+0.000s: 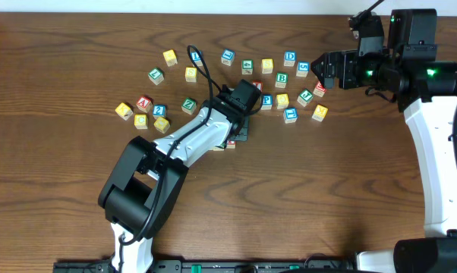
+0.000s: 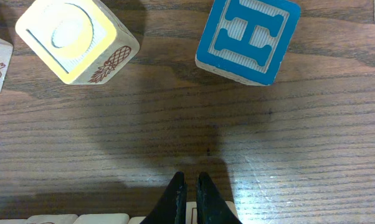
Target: Spell out NEURIPS
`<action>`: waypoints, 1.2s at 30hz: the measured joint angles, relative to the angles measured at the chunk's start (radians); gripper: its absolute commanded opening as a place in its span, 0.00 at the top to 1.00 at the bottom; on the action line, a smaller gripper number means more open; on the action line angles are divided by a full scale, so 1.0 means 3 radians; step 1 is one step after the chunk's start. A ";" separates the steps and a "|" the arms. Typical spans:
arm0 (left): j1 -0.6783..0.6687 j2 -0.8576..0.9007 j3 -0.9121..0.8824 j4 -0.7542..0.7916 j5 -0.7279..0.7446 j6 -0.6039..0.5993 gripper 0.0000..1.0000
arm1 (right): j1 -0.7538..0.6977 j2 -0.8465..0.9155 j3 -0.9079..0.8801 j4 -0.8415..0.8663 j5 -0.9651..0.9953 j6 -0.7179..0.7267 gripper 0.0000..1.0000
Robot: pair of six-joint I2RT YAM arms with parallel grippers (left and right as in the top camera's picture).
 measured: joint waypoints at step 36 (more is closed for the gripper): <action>0.0230 -0.0144 0.0361 -0.0345 0.0000 0.0031 0.87 | -0.0001 0.0000 0.0001 0.0000 0.0000 0.0000 0.01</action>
